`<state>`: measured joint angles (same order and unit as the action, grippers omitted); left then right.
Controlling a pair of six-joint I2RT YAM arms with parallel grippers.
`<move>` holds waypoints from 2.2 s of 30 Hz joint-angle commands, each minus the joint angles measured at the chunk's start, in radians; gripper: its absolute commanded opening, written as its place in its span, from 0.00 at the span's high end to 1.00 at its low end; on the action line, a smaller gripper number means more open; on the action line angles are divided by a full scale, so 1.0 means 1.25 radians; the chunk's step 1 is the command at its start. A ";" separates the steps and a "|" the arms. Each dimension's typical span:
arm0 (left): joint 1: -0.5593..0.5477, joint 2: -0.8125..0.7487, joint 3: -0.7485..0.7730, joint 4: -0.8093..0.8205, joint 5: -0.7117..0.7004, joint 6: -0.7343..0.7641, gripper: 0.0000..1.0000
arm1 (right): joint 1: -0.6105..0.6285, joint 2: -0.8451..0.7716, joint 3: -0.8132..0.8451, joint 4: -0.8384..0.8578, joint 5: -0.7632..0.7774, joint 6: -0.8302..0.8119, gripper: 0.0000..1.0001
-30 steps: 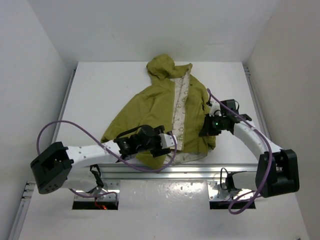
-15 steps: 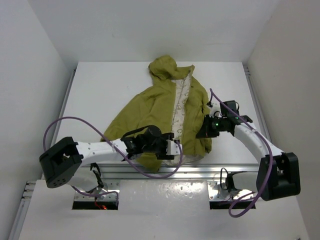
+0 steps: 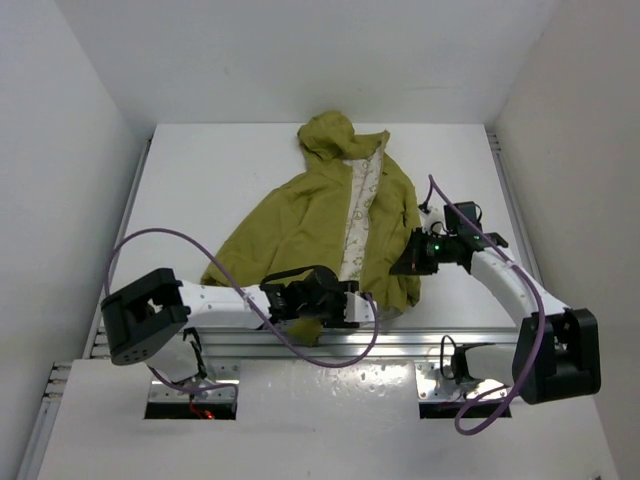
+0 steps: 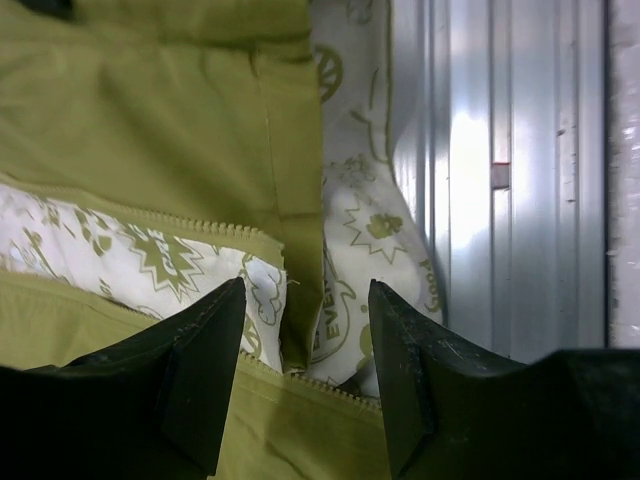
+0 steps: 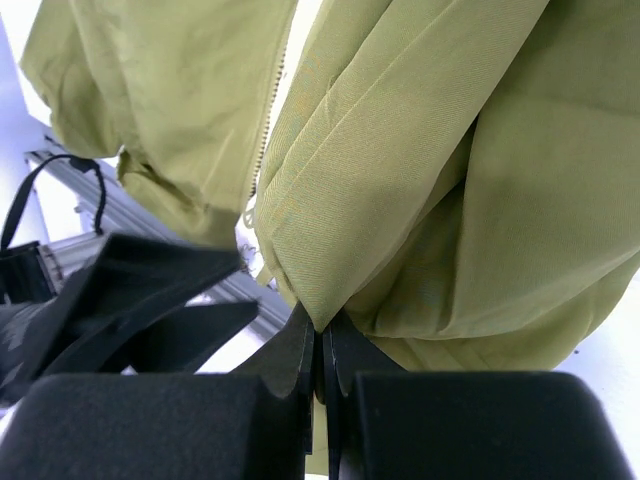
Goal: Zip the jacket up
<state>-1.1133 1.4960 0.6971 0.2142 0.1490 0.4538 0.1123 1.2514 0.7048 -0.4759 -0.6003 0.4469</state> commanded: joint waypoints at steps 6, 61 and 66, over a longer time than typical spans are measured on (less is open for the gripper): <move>-0.014 0.077 0.058 0.080 -0.172 -0.092 0.42 | -0.011 -0.030 -0.013 0.031 -0.059 0.046 1.00; 0.349 -0.060 0.040 0.398 0.103 -1.229 1.00 | 0.089 0.070 -0.100 0.897 -0.253 0.687 0.11; 0.320 -0.036 0.103 0.147 0.166 -0.907 1.00 | -0.067 -0.047 -0.153 0.747 -0.321 0.515 0.11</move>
<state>-0.6868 1.4406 0.7635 0.5674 0.3172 -0.9211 0.1413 1.3056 0.5354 0.5140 -0.9455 1.2358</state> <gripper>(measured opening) 0.030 0.894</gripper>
